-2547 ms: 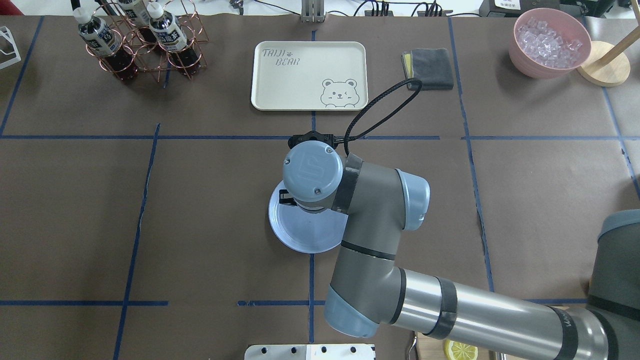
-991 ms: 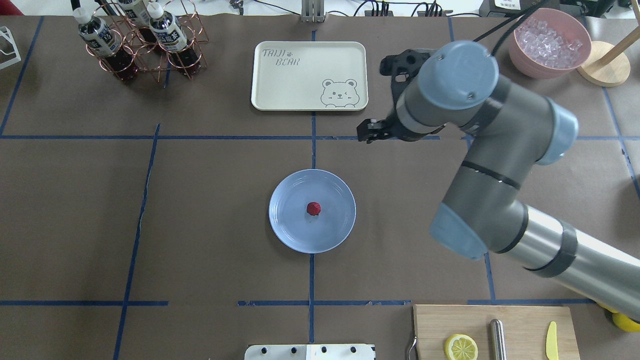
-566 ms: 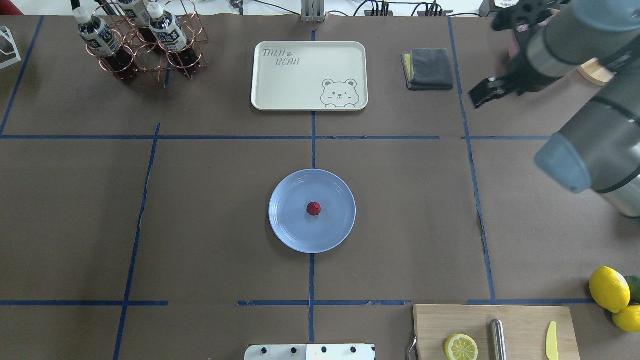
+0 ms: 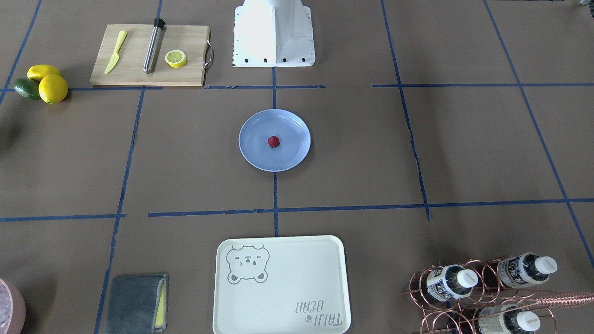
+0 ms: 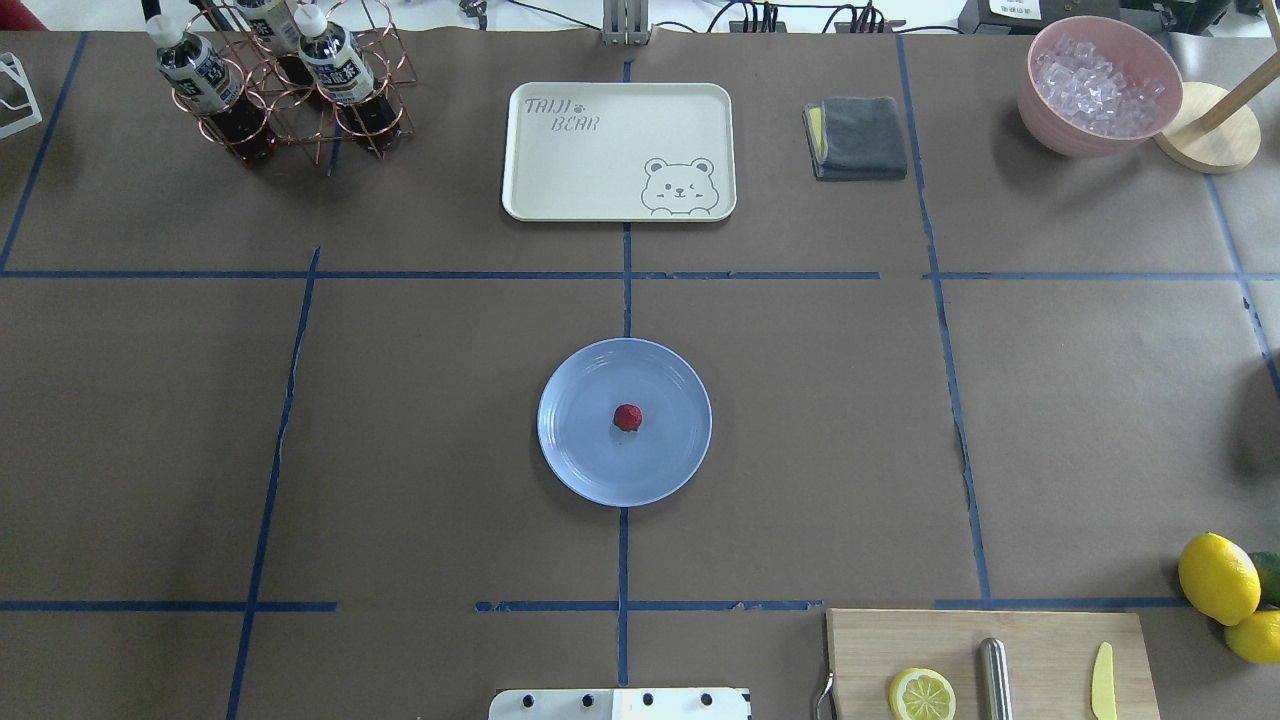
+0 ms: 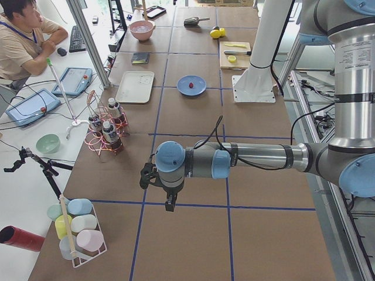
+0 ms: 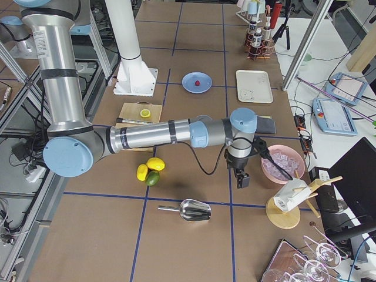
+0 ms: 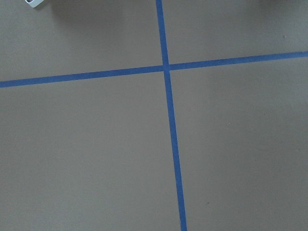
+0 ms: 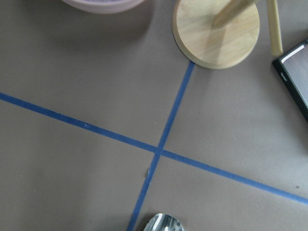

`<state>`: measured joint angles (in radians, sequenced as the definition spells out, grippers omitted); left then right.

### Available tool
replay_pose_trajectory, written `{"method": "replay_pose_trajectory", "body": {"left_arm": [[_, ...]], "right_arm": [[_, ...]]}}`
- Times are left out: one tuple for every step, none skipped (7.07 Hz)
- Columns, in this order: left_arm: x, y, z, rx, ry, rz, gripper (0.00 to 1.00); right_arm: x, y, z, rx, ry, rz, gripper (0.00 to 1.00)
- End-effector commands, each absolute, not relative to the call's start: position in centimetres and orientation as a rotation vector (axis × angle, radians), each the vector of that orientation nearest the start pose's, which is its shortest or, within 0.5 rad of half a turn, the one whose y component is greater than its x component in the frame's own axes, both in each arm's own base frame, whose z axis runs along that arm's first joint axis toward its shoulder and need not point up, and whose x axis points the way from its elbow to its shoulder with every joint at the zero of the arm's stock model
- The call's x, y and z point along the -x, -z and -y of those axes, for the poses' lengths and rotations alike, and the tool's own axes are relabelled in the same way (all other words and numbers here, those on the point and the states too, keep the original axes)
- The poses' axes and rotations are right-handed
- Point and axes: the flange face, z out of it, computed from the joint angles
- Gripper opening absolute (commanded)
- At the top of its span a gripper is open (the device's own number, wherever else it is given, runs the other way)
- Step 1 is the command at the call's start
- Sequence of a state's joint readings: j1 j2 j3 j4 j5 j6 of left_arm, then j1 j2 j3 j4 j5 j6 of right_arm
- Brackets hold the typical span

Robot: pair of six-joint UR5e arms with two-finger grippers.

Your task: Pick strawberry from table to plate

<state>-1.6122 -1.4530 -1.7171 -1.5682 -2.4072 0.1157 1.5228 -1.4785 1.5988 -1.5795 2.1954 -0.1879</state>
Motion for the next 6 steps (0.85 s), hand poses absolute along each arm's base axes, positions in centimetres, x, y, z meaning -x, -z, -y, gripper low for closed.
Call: {"method": "replay_pose_trajectory", "body": {"left_arm": [[7.8, -63.9, 44.0, -0.086, -0.076, -0.829, 1.0], [7.9, -63.7, 43.9, -0.091, -0.078, -0.829, 1.0], [7.8, -63.5, 43.9, -0.093, -0.078, -0.831, 1.0], [7.8, -63.2, 44.0, -0.101, -0.084, -0.829, 1.0], [7.8, -63.0, 44.1, -0.106, -0.086, -0.829, 1.0], [7.8, -62.9, 44.1, -0.106, -0.086, -0.829, 1.0]], "right_arm": [[-7.8, -65.8, 48.6, -0.069, 0.142, 0.662, 1.0], [-7.4, -66.5, 48.3, -0.054, 0.135, 0.707, 1.0], [-7.2, -66.4, 48.1, -0.054, 0.133, 0.735, 1.0], [-7.2, -66.9, 47.4, -0.044, 0.129, 0.739, 1.0], [-7.2, -67.2, 47.1, -0.039, 0.128, 0.739, 1.0], [-7.2, -67.4, 46.9, -0.036, 0.127, 0.739, 1.0]]}}
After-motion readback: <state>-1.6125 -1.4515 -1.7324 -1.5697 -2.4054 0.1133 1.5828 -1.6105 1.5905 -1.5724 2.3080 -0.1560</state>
